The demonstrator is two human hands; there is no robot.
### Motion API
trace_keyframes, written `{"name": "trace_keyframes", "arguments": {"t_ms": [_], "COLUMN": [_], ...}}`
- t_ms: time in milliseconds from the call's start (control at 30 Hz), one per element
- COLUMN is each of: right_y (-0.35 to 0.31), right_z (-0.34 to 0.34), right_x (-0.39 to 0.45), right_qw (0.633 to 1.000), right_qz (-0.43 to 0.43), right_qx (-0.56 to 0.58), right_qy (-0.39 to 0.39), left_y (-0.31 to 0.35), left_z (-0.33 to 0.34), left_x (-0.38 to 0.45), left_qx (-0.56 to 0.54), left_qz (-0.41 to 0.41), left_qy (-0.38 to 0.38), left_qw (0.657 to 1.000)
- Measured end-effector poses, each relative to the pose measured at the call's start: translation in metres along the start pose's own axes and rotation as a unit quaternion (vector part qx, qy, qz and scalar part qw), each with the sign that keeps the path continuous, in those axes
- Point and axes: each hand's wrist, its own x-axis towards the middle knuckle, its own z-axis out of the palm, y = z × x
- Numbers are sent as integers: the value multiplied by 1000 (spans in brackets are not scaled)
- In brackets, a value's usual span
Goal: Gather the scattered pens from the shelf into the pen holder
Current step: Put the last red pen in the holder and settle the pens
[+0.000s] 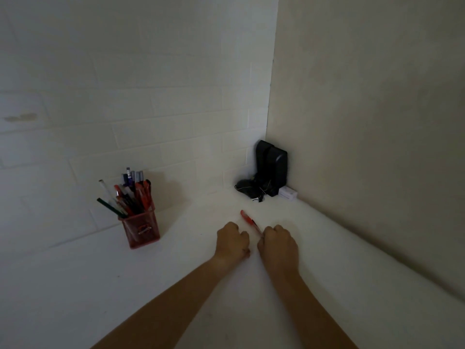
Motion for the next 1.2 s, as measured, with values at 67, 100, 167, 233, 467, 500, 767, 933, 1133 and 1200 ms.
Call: {"name": "trace_keyframes", "arguments": {"t_ms": [67, 100, 167, 233, 467, 500, 767, 933, 1133, 1200], "right_y": [-1, -1, -6, -15, -83, -96, -190, -226, -241, -241], "right_z": [-1, -1, -7, -13, -35, -36, -34, -27, -9, -5], "right_x": [0, 2, 5, 5, 20, 24, 37, 36, 27, 25], "right_qw": [999, 999, 986, 960, 907, 905, 873, 883, 927, 935], "right_qz": [7, 16, 46, 47, -43, -52, -47, -78, -94, -90], "right_qx": [10, 26, 141, 259, 407, 411, 478, 457, 351, 322], "right_qy": [-33, -43, -76, -90, -96, -99, -84, -74, -94, -119], "left_y": [-1, -2, -2, -1, 4, 3, 6, -1, -20, -27], "left_z": [-3, -5, -10, -20, -91, -105, -219, -248, -242, -239], "left_x": [-2, -3, -4, -6, -7, -5, -13, -11, -2, -1], "left_qx": [-6, -9, -11, -49, -146, -127, 47, 68, 192, 233], "left_qz": [6, 5, 2, 5, 118, 135, 252, 258, 197, 171], "left_qy": [-3, -9, -32, -48, 79, 115, 383, 390, 311, 290], "left_qw": [1000, 1000, 999, 998, 979, 976, 888, 881, 910, 913]}}
